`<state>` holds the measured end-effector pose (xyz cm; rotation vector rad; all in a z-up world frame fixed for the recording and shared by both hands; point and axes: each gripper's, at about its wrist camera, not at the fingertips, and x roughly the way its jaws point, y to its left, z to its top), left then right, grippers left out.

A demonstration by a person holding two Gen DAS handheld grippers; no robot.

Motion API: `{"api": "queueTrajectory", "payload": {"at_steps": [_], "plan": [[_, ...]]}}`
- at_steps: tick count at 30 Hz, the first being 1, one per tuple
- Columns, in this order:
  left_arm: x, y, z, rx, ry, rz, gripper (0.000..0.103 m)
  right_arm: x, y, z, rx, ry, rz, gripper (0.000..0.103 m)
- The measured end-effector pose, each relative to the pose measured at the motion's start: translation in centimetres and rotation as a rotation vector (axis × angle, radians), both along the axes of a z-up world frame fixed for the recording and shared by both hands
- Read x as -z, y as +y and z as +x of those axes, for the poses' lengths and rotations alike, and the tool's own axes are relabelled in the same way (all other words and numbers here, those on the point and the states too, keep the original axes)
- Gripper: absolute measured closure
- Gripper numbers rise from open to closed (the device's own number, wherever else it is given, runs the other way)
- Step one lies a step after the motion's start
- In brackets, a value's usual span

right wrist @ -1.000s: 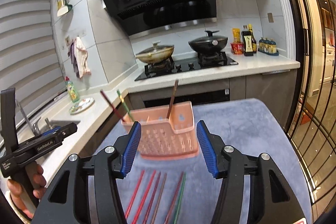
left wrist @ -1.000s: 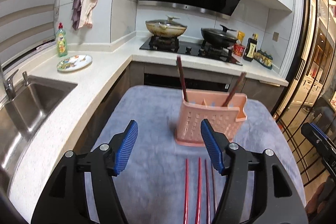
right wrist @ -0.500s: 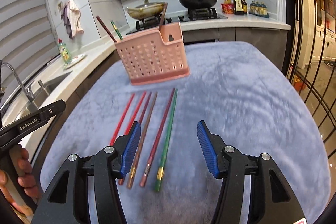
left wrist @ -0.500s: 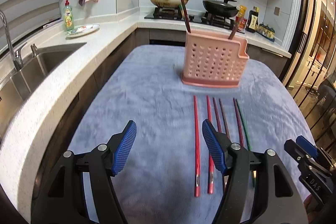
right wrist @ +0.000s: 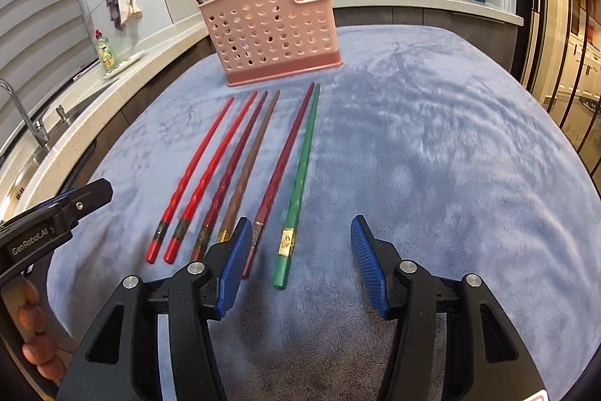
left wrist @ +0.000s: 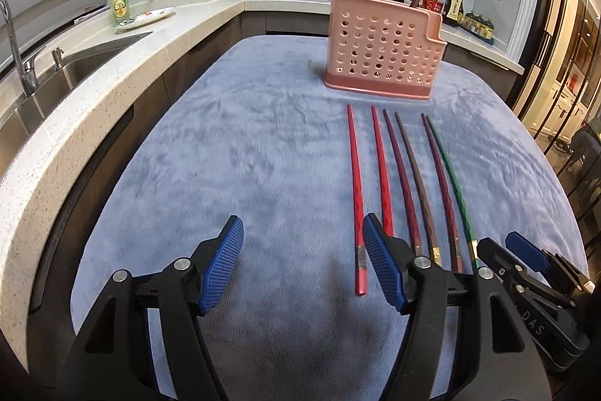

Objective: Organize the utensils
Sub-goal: 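Grasp a green chopstick with the right tool while the left tool grasps a red one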

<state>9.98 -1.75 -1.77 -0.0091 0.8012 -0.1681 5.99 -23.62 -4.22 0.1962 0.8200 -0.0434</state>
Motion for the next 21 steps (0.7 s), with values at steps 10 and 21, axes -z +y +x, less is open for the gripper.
{"api": "queueTrajectory", "payload": {"at_steps": [10,21], "plan": [[1.1,-0.1,-0.2,0.000,0.029,0.000,0.041,1.4,0.4,0.2,-0.011,0.033,-0.026,0.072],[2.2,-1.2,-0.4,0.034,0.061,-0.001,0.040,1.5,-1.8,-0.3,0.039,0.021,-0.005,0.096]]}}
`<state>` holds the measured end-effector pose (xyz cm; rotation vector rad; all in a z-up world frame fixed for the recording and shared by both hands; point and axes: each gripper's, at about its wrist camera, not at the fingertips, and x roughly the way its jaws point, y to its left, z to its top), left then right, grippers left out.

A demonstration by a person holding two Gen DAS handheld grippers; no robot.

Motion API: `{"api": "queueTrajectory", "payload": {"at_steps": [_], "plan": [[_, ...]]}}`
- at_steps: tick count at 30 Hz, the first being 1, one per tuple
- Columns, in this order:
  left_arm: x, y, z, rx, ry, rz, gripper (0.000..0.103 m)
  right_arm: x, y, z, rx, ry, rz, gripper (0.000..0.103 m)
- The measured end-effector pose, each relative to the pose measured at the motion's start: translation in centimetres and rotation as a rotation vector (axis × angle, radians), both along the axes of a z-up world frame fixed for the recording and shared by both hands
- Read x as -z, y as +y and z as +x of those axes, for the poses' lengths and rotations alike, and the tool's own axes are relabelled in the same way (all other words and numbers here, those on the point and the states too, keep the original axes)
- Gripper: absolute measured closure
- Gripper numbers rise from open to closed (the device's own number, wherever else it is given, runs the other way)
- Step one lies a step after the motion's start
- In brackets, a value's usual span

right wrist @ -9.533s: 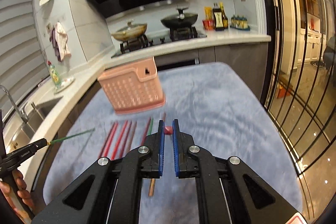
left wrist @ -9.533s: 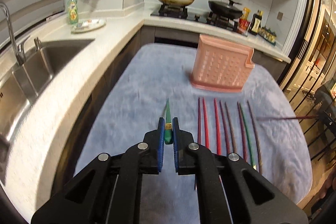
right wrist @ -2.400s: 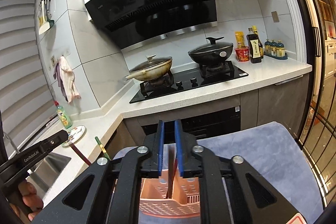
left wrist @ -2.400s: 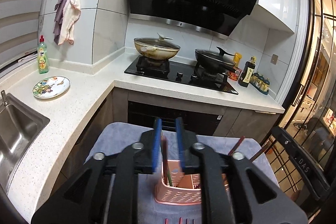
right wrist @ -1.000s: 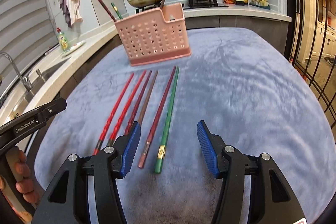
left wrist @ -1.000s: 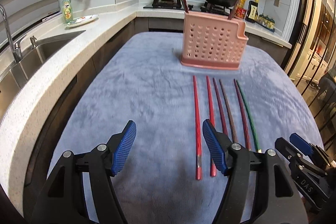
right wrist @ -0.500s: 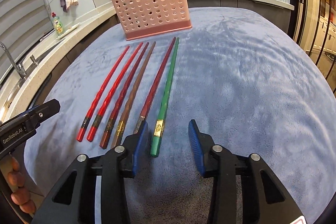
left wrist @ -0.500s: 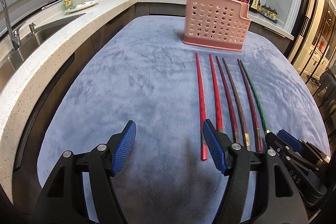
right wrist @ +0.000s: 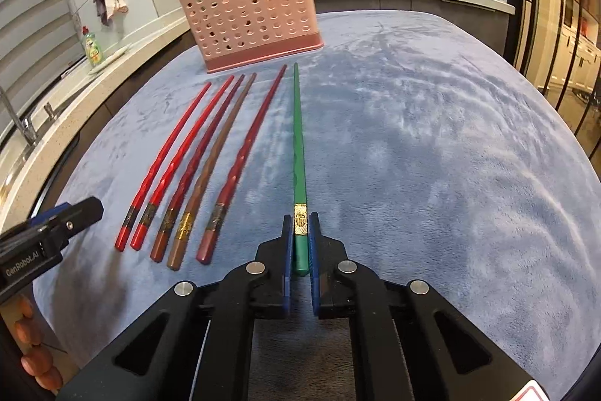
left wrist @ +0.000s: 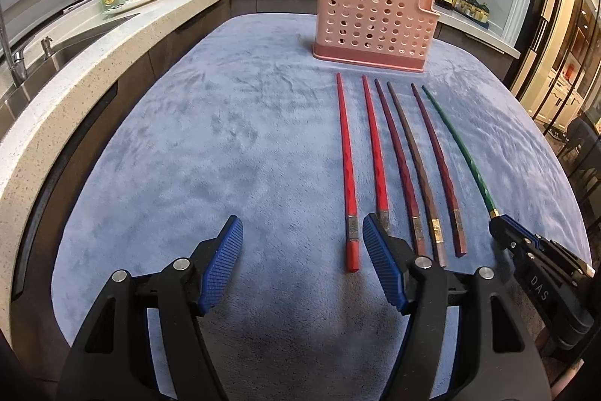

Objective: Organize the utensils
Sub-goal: 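Grasp a green chopstick with the right tool while the left tool grasps a red one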

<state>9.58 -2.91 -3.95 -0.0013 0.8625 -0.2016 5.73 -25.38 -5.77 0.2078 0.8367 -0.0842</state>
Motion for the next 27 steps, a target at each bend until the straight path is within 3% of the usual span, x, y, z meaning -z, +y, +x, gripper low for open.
{"api": "queueTrajectory", "payload": {"at_steps": [9,12,15,20,22,27], "plan": [[1.5,-1.0,0.4,0.007,0.024,0.020,0.040,0.3,-0.1,-0.1,-0.004,-0.011,0.004,0.096],[2.0,-1.0,0.8,0.005,0.037,0.028,0.045,0.3,-0.2,-0.1,-0.004,-0.012,0.004,0.096],[2.4,-1.2,0.9,0.001,0.039,0.038,0.052,0.3,-0.2,-0.2,-0.004,-0.012,0.005,0.096],[2.3,-1.0,1.1,0.000,0.038,0.039,0.084,0.3,-0.1,-0.3,-0.004,-0.011,0.008,0.096],[2.2,-0.8,1.2,0.005,0.041,0.030,0.092,0.3,-0.1,-0.2,-0.005,-0.010,0.010,0.096],[1.7,-0.5,1.1,0.006,0.035,0.025,0.093,-0.3,0.0,-0.4,-0.014,-0.007,-0.001,0.096]]}}
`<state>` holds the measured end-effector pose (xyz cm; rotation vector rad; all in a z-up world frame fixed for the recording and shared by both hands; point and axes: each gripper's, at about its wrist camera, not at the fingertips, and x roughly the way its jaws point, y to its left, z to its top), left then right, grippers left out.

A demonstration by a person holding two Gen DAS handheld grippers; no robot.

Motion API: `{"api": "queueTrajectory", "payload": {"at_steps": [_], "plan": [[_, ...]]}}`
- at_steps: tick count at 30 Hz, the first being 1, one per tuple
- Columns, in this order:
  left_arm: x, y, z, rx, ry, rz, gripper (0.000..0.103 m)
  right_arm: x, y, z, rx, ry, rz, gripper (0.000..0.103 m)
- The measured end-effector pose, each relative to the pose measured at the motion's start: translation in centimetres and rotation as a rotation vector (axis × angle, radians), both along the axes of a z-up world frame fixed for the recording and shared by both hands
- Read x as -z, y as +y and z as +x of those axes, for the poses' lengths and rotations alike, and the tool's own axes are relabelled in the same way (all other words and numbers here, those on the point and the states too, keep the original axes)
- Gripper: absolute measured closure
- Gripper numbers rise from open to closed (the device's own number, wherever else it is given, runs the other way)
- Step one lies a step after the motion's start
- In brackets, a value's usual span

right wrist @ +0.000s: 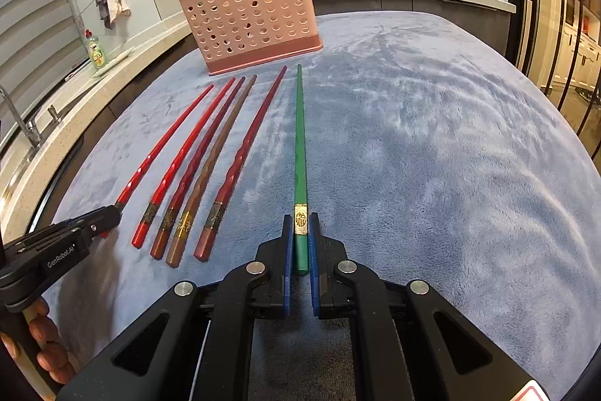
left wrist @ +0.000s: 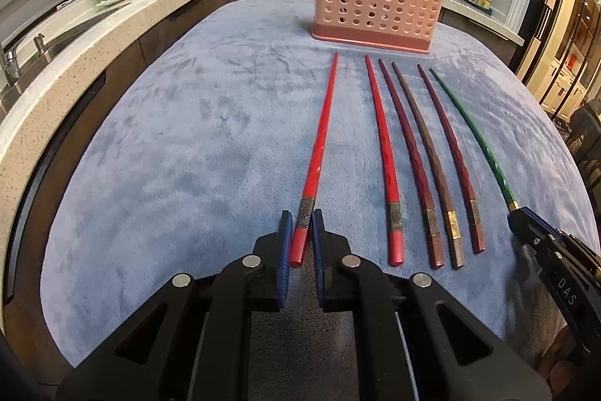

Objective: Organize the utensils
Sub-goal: 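Grasp a green chopstick with the right tool while the left tool grasps a red one, then lift both chopsticks and carry them over the pink holder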

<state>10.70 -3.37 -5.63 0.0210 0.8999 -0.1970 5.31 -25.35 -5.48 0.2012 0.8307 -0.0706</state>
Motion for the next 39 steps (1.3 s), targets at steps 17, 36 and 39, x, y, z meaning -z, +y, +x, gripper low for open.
{"api": "queueTrajectory", "payload": {"at_steps": [17,36,39], "plan": [[-9.7,2.6,-0.3,-0.029,-0.149,-0.122,0.095,-8.9,-1.8,-1.4,0.035,-0.188,0.040,0.096],[-18.0,3.5,0.7,-0.012,-0.286,-0.184,0.096,-16.7,-4.5,-1.5,0.071,-0.352,0.065,0.096],[-19.0,3.2,1.0,-0.002,-0.301,-0.190,0.096,-17.4,-4.5,-1.1,0.063,-0.367,0.075,0.096]]}}
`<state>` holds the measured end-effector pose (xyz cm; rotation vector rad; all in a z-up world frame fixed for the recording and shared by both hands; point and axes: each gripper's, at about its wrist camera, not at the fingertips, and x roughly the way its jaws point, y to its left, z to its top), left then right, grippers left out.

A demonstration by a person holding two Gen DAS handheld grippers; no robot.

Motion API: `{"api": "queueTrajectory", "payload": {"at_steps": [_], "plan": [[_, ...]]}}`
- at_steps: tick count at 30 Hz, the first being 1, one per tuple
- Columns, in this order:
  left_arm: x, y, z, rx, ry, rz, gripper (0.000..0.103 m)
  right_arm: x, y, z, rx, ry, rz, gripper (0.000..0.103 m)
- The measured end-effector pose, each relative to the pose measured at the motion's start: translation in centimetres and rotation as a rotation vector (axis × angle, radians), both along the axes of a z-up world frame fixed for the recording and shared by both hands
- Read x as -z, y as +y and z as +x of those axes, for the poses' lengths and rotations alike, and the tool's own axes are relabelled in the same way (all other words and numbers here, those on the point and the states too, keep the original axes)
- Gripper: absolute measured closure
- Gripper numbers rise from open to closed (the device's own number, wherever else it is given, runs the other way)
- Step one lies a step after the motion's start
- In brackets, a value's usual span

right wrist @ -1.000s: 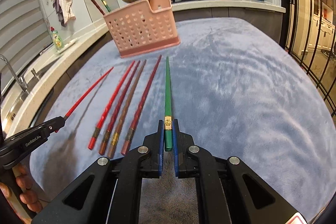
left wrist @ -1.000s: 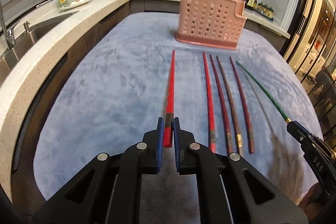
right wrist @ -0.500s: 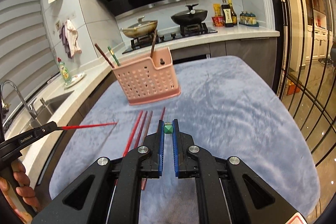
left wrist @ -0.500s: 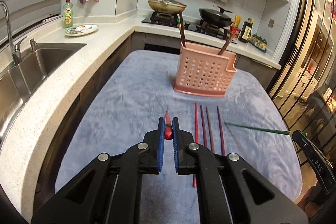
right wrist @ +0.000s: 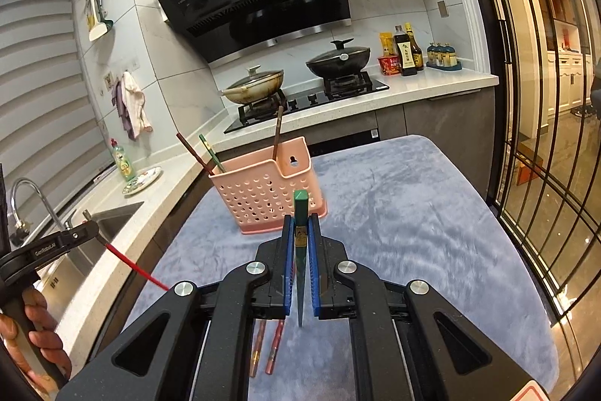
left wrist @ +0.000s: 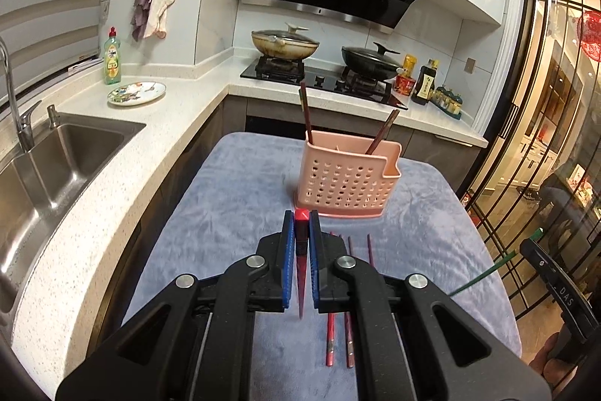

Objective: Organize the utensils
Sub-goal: 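Lift both chopsticks and carry them over the pink holder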

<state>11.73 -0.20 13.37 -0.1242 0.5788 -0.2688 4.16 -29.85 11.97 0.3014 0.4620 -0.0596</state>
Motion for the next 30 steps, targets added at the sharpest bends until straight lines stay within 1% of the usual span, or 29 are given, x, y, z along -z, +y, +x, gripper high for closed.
{"api": "queueTrajectory", "payload": {"at_steps": [5,8,14,18,22,25,30], "plan": [[-1.7,-0.8,1.0,0.014,-0.038,0.001,0.096,-1.7,0.0,1.3,-0.014,-0.035,0.004,0.096],[-3.0,-1.4,2.0,0.014,-0.072,0.000,0.096,-3.1,-0.3,2.9,-0.024,-0.066,0.018,0.096],[-7.0,-2.5,5.2,0.004,-0.157,-0.020,0.096,-6.9,-1.0,7.6,-0.034,-0.144,0.047,0.096],[-10.1,-3.2,7.7,-0.015,-0.241,-0.053,0.096,-9.8,-1.0,11.4,-0.036,-0.202,0.057,0.096],[-12.1,-4.1,10.2,-0.038,-0.289,-0.074,0.096,-12.1,-0.8,15.0,-0.027,-0.242,0.051,0.096],[-12.4,-5.0,12.6,-0.051,-0.294,-0.071,0.096,-12.5,-0.5,17.8,-0.018,-0.247,0.041,0.096],[-11.7,-6.3,15.8,-0.056,-0.289,-0.054,0.096,-11.6,-0.1,21.7,-0.011,-0.225,0.017,0.096]]}}
